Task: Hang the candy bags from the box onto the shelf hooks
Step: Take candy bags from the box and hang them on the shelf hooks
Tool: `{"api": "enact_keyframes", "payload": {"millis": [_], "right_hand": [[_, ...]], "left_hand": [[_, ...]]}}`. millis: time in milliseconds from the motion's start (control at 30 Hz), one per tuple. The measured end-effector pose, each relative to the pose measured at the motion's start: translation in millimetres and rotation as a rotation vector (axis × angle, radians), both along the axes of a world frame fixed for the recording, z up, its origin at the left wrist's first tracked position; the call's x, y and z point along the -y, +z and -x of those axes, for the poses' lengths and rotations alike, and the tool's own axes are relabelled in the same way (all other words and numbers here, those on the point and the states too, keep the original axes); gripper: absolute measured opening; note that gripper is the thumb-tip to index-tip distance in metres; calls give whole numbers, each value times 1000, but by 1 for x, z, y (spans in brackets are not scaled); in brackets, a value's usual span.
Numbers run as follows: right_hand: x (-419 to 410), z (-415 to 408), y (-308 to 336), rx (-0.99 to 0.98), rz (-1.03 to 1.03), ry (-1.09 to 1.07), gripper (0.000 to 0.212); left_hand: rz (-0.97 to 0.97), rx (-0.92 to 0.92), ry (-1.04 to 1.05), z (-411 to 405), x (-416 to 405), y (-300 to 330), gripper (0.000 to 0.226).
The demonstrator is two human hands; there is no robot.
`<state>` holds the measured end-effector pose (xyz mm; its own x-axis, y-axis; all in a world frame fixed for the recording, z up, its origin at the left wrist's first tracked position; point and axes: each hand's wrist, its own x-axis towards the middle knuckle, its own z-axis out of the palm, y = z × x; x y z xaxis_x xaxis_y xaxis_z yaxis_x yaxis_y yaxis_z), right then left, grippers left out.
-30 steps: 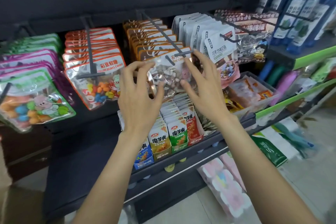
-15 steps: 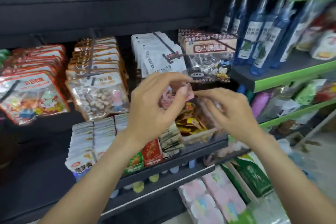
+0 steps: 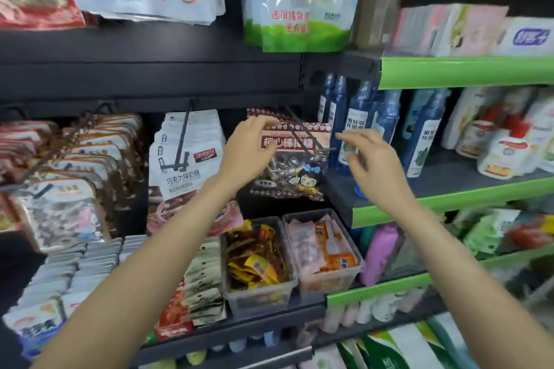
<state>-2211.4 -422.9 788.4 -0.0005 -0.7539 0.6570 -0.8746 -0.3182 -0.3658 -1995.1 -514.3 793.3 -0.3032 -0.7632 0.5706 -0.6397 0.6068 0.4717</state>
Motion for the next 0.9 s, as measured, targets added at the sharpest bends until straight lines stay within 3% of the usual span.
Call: {"api": "enact_keyframes", "payload": {"millis": [333,567,733,900], "right_hand": [[98,-11,16,-430,-215,-48,52],[116,-17,19,-353,-124,-71,27],[108,-11,25,-304,-220,-75,27],[102,-11,41,-189,-204,-21,20]], "left_hand": [[186,305,110,25,60,-10,40],[254,330,159,29,71,-12,33],[235,288,53,28,61,-3,13],[126,177,-29,20,45,4,11]]}}
